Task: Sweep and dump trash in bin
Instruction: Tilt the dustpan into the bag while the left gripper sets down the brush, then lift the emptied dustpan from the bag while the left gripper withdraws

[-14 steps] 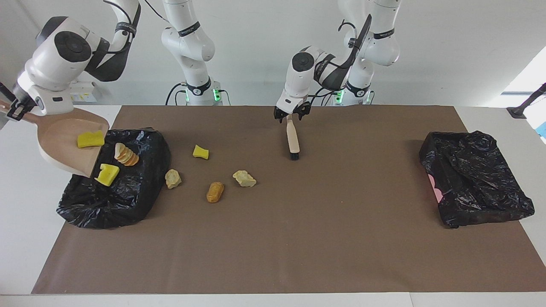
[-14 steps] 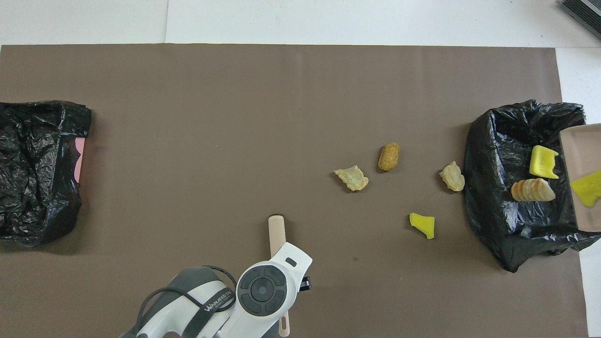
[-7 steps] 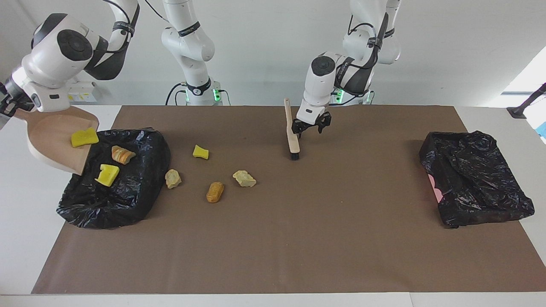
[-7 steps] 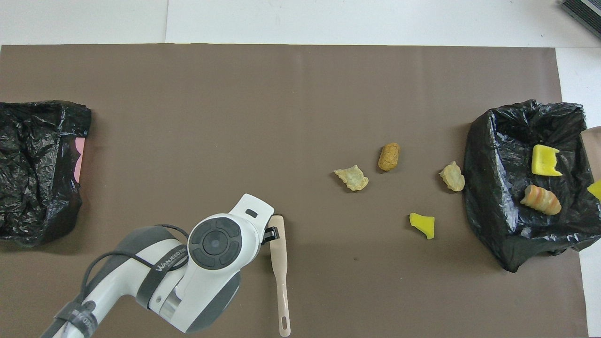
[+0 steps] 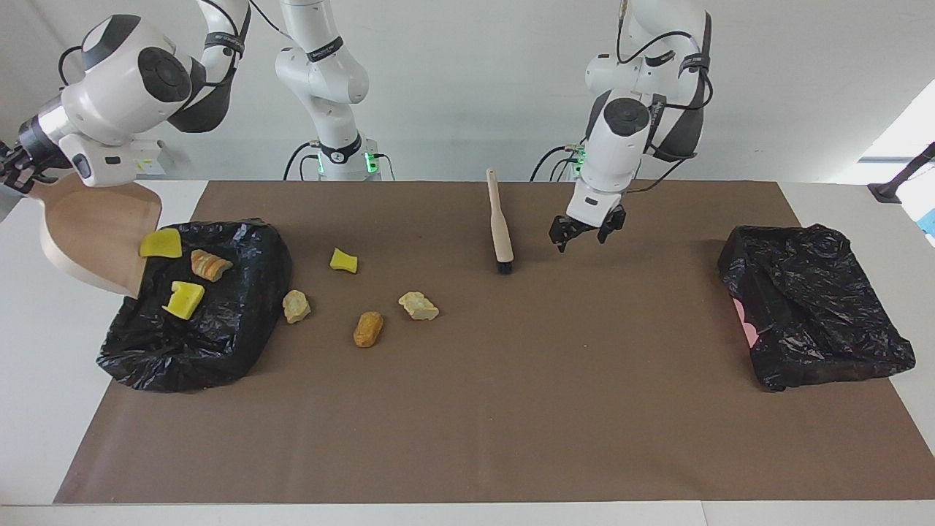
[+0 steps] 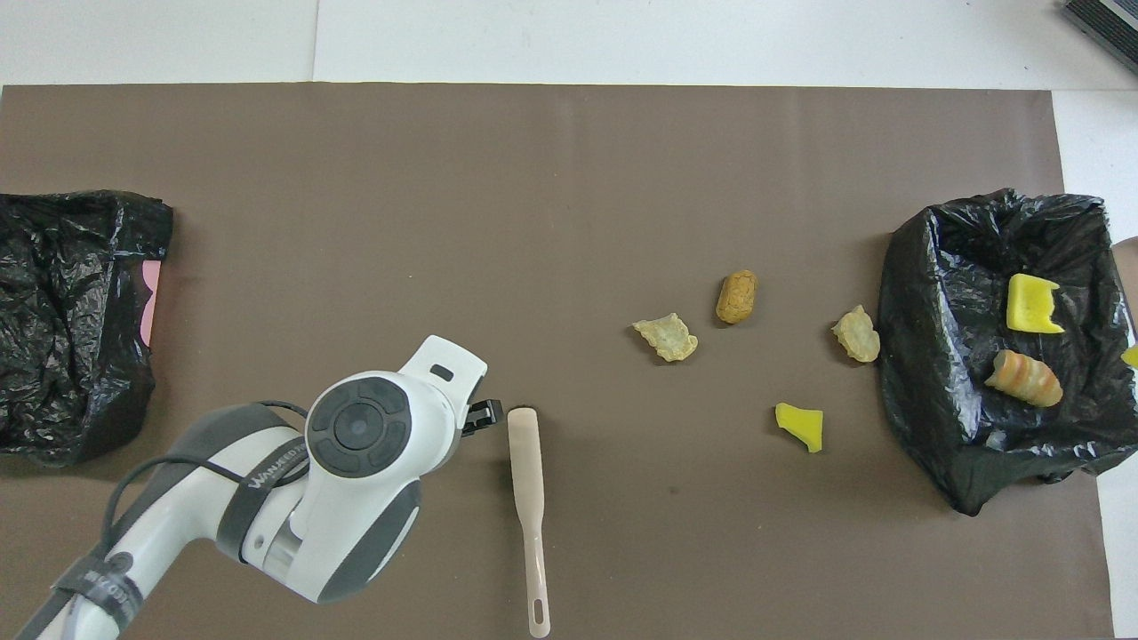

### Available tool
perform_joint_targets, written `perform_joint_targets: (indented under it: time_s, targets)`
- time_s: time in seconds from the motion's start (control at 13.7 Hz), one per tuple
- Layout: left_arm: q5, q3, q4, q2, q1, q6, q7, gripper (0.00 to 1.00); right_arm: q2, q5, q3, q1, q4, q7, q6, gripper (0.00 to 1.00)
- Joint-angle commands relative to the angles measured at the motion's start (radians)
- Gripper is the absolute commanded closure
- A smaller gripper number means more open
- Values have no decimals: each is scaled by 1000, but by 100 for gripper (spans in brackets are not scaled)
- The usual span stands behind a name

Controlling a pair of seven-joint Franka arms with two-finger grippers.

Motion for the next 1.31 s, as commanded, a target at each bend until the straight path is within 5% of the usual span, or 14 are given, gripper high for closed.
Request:
perform_joint_targets:
  time_s: [0.0,0.44,0.8,1.24]
  targets:
    - [19,-10,9,-52,73,-92,100,0,-30,-68,7,-9,-21,34,11,100]
    - [159,-11,11,-76,194,-120,159,0,-20,143,10,115,-19,71,-7,100]
    - [159,-11,64,-74,295,-117,312,0,-16,600,10,114,-31,137,-41,100]
    - [153,-8,211,-80,400,-138,519,0,35,853,10,273,-34,506,-107,100]
